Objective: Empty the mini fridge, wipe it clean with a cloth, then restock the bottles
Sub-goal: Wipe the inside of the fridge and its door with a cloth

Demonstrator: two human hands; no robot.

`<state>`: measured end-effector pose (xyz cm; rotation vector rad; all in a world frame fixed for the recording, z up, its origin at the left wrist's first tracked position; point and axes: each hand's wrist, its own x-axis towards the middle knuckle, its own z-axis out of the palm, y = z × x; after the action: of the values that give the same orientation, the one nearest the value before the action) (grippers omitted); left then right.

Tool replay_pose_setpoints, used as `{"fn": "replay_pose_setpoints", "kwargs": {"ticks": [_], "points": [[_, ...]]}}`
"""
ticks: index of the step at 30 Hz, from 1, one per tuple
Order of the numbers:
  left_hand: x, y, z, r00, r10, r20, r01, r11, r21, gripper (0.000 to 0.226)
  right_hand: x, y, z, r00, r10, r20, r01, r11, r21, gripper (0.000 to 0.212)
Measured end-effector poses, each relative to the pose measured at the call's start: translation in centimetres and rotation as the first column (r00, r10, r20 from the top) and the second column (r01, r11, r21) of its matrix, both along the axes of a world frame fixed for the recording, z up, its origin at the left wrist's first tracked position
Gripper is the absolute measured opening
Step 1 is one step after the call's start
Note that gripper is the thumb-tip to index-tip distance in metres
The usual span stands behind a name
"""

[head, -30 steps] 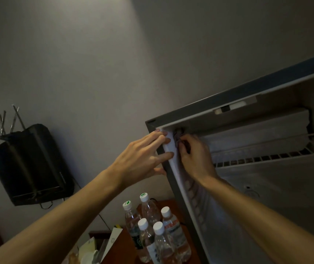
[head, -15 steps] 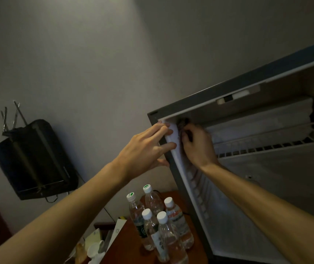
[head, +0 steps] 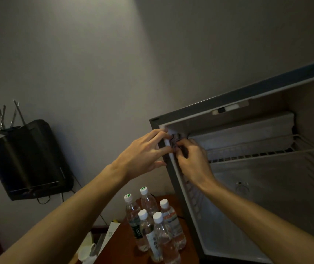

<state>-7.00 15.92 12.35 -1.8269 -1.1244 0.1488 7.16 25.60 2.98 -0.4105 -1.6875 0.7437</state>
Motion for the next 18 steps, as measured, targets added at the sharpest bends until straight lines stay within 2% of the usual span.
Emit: {"fn": "replay_pose_setpoints", "kwargs": {"ticks": [4,15,18], "points": [[-0.8,0.6,-0.3,1.0,-0.024,-0.005,0.024,0.999,0.028,0.048,-0.4,1.3,0.4,0.999,-0.011,-0.043,0.01,1.0,-0.015,0.016],[-1.9,1.1,-0.5,0.999,-0.049,-0.02,0.049,0.998,0.024,0.041,-2.9,8.5,3.6,0.977,-0.213,-0.01,0.213,0.977,-0.01,0.015],[-1.5,1.0,-0.6,1.0,-0.027,-0.016,0.028,0.999,0.028,0.043,-2.5,7.2,3.4,0.983,-0.182,-0.015,0.182,0.983,-0.038,0.014]]}}
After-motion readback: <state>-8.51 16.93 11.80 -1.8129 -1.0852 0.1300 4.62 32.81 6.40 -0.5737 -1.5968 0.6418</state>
